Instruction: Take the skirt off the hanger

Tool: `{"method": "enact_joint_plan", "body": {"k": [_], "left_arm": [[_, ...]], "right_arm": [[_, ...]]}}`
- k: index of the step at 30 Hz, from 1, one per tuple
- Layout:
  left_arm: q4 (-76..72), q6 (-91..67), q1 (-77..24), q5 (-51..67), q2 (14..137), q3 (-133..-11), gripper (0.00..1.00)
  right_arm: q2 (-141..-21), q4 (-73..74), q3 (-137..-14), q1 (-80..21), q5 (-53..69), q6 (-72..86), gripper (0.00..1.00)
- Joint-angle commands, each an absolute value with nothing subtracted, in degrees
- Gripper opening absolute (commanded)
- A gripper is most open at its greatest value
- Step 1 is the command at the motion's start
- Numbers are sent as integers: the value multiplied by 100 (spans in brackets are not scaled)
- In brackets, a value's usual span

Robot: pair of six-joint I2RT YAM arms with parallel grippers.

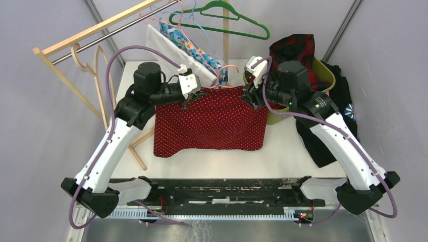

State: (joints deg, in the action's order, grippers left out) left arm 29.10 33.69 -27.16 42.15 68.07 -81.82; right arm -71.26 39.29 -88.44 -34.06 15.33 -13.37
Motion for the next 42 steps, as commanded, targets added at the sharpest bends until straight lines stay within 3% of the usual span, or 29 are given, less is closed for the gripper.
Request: {"method": "enact_joint_plan", "body": {"k": [1,9,12,14,17,20,28,32,36,38,42], "left_arm": [[2460,3633,-2763,4377,6592,-8524,3],[2279,3309,-2795,4764,6456,-8641,3],[2266,3213,-2787,4790,6362,-8580,3],[2268,3221,-2794,4782,6331,-8501,3],[2244,3240,-2786,4745,6349,-8425,3],[2160,3273,-2791,4684,6393,-8337,3],[1714,3312,-2791,4426,6400,-7906,4],[1212,3093,-2795,4416,6306,-7945,22],[578,2546,-2789,4489,6296,-8035,30],[451,2352,-2789,4707,6333,-8154,41],[226,2003,-2792,4901,6340,-8202,41]], "right_arm": [[-7056,3802,-8731,-3408,1595,-1668,54],[-7453,3171,-8522,-3402,1604,-2378,59],[-7616,3191,-8735,-3401,1760,-2484,53],[-7690,3214,-8836,-3402,1960,-2390,39],[-7749,3269,-8873,-3402,2146,-2174,1],[-7708,3492,-8894,-3404,2311,-2264,1],[-7622,3510,-8892,-3402,1316,-2363,1],[-7664,3490,-8886,-3401,1454,-2348,1],[-7685,3498,-8886,-3407,1595,-2387,1],[-7667,3514,-8865,-3402,1604,-2407,1],[-7625,3510,-8799,-3401,1585,-2435,1]]}}
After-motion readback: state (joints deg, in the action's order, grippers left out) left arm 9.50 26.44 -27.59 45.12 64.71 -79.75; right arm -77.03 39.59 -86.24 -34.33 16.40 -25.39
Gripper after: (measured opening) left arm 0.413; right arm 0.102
